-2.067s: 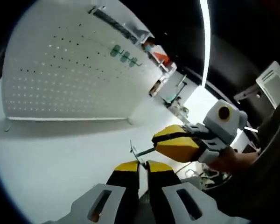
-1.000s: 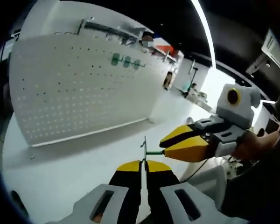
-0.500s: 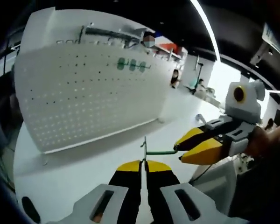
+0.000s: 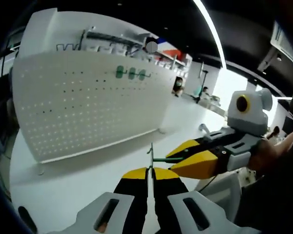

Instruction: Insert the hook assembly into the mounting plate slot until the hook locks in place.

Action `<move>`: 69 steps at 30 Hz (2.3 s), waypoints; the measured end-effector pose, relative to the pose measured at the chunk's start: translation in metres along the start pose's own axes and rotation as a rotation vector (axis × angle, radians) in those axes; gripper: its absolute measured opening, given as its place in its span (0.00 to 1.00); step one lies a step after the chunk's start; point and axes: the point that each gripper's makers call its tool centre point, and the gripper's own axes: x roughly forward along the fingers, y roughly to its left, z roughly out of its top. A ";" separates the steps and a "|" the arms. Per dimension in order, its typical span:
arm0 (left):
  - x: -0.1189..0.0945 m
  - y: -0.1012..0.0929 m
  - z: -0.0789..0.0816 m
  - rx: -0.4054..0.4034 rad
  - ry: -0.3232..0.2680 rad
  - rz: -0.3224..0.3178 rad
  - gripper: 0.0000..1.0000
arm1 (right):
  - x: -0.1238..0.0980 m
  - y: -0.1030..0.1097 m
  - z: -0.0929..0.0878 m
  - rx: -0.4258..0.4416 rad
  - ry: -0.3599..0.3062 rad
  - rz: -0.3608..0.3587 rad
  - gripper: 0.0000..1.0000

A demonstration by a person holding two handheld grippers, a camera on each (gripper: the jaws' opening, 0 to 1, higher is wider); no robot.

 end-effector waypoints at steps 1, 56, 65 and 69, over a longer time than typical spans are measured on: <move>0.000 -0.001 0.000 -0.001 0.001 -0.002 0.02 | 0.000 0.000 0.000 0.008 0.002 -0.002 0.07; -0.002 -0.009 0.009 -0.088 -0.069 0.002 0.02 | 0.001 -0.003 0.014 0.016 -0.062 -0.062 0.01; -0.002 -0.009 0.005 -0.023 -0.065 0.000 0.04 | 0.002 -0.002 0.010 -0.029 -0.032 -0.061 0.01; -0.001 -0.009 0.004 -0.001 -0.065 -0.002 0.04 | 0.003 -0.003 0.008 -0.029 -0.025 -0.060 0.01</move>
